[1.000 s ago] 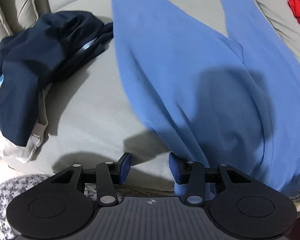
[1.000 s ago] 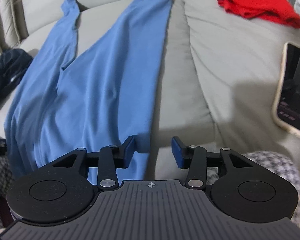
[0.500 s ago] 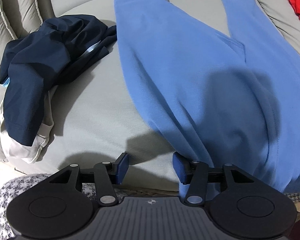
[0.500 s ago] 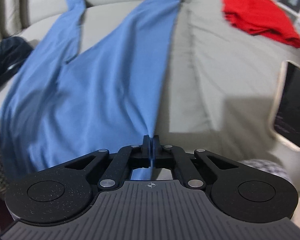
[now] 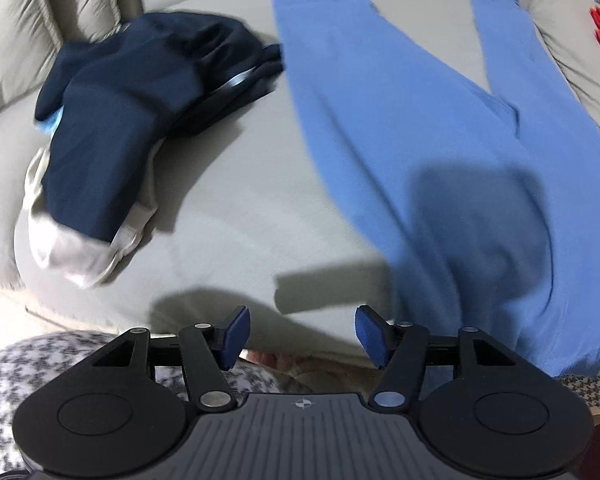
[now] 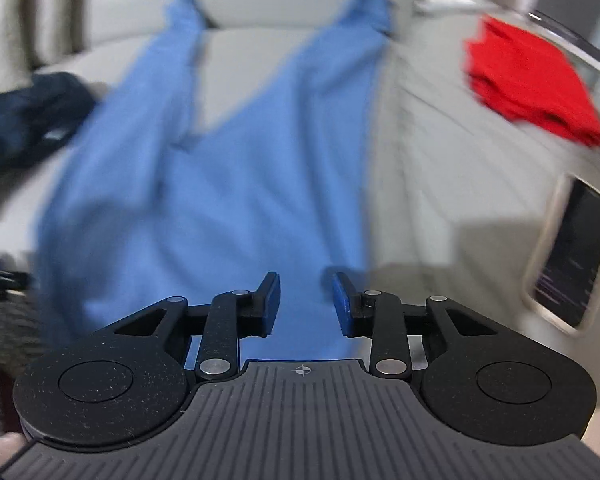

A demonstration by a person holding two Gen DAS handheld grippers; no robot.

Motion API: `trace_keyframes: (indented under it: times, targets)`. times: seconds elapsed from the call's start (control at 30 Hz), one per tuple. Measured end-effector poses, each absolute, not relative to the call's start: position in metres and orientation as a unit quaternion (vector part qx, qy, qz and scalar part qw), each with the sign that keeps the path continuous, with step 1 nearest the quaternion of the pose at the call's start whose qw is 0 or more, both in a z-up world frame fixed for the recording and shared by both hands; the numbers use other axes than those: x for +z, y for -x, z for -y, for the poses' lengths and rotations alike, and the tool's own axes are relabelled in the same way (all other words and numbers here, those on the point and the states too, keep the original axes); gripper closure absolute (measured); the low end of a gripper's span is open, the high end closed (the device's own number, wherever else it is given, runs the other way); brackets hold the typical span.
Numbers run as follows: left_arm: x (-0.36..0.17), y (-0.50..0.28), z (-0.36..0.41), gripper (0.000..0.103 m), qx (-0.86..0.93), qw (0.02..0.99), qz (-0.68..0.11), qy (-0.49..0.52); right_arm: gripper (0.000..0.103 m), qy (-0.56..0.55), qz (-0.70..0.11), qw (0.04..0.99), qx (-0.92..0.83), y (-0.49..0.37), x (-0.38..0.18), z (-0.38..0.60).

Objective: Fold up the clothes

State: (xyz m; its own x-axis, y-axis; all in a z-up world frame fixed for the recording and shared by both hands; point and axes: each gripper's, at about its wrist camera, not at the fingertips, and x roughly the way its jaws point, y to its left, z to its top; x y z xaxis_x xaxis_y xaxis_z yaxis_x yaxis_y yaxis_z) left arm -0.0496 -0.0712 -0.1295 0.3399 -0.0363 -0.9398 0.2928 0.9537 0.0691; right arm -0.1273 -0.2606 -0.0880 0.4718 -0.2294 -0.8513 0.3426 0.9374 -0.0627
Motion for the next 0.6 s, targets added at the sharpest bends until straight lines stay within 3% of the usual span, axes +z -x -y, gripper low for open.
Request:
trace_keyframes:
  times: [0.13, 0.37, 0.6]
  targets:
    - [-0.116, 0.067, 0.069, 0.054, -0.129, 0.809, -0.572, -0.044, 0.068, -0.042, -0.486, 0.866, -0.112, 0.107, -0.090, 0.228]
    - [-0.112, 0.086, 0.126, 0.067, -0.189, 0.784, -0.590, -0.050, 0.067, -0.029, -0.495, 0.864, -0.090, 0.098, -0.093, 0.206]
    - [-0.098, 0.124, 0.178, 0.070, -0.206, 0.770, -0.600, -0.057, 0.066, -0.041, -0.504, 0.857, -0.097, 0.103, -0.101, 0.213]
